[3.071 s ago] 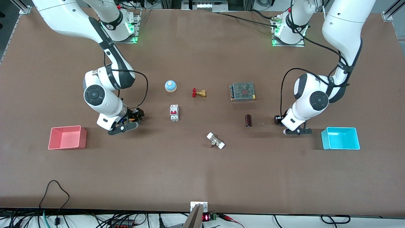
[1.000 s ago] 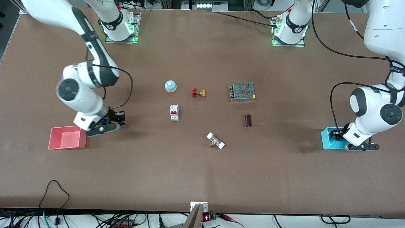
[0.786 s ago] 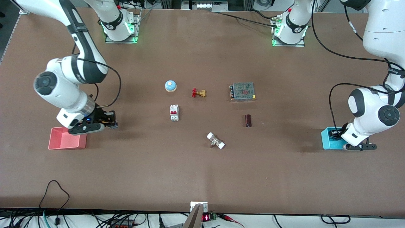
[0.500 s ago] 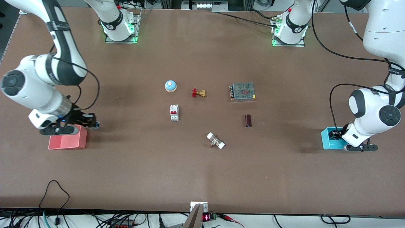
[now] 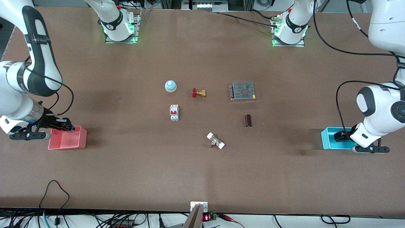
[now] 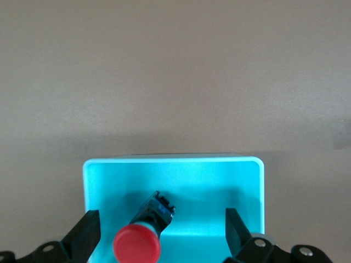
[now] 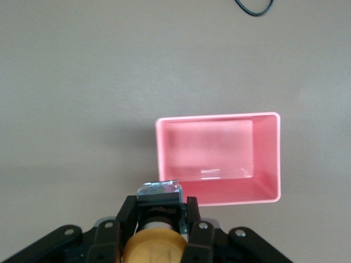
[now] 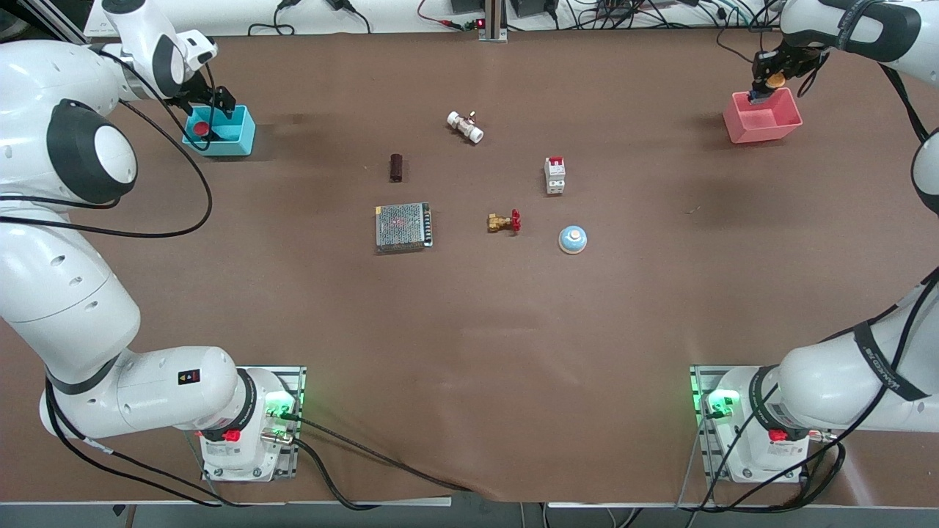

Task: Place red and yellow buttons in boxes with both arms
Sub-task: 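Carry the yellow button with the right gripper over the pink box, then open the left gripper to drop the red button, then raise it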

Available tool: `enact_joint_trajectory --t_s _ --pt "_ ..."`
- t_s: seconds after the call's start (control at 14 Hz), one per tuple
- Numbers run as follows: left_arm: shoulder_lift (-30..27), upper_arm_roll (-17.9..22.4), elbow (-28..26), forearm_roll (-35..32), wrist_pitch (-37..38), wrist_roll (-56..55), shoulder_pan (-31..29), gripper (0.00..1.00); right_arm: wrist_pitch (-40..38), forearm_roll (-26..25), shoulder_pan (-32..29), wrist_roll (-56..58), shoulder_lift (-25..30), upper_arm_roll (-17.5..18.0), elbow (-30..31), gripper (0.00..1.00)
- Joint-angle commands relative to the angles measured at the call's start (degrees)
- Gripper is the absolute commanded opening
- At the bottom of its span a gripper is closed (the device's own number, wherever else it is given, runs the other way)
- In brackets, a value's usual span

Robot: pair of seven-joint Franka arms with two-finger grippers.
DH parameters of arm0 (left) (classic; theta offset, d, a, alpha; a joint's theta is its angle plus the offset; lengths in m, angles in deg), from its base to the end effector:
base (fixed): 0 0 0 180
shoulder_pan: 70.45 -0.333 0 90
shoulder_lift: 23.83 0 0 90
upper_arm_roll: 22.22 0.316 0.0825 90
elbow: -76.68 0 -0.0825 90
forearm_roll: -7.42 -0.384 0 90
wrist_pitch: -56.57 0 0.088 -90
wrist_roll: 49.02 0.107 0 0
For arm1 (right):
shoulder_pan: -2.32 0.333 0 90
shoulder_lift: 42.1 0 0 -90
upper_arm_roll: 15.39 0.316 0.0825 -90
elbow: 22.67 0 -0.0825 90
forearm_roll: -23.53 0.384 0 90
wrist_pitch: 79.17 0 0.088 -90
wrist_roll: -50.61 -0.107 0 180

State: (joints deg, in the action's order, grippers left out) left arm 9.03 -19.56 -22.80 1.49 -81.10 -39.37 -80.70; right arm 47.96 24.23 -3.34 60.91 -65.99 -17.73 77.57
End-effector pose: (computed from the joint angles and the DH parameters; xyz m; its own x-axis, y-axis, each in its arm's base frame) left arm 0.6612 0.1491 0.2581 0.9971 -0.0290 0.0703 -0.0208 -0.9932 -0.1148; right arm 0.6550 -0.0892 0.3393 0.9980 0.0373 0.0507 0.0365 -0.9992 0.0157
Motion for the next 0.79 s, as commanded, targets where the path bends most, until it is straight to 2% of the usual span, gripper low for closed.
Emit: enact_joint_trajectory --t_s 0.0,0.21,0.5,0.57,0.71 --pt "-3.2 -0.9 -0.6 -0.1 2.5 1.3 -0.1 1.00 -0.7 1.1 -1.7 3.6 -4.9 0.2 -5.3 0.27" --pt "-7.0 -3.3 1.8 -0.1 11.7 0.3 0.6 1.00 -0.2 1.2 -3.1 4.2 -7.7 0.2 -7.5 0.27" --pt "-8.3 -9.8 15.2 -0.1 36.2 -7.3 0.6 1.00 3.6 1.9 -3.8 4.1 -10.6 0.2 -7.6 0.27" --pt "-8.3 -12.4 18.6 -0.1 40.9 -8.9 0.6 1.00 4.3 1.9 -3.8 4.1 -11.2 0.2 -7.5 0.27" --pt "-9.7 -15.6 21.8 -0.2 47.7 -10.9 0.6 1.00 4.6 1.8 -4.0 4.3 -12.4 0.2 -7.5 0.28"
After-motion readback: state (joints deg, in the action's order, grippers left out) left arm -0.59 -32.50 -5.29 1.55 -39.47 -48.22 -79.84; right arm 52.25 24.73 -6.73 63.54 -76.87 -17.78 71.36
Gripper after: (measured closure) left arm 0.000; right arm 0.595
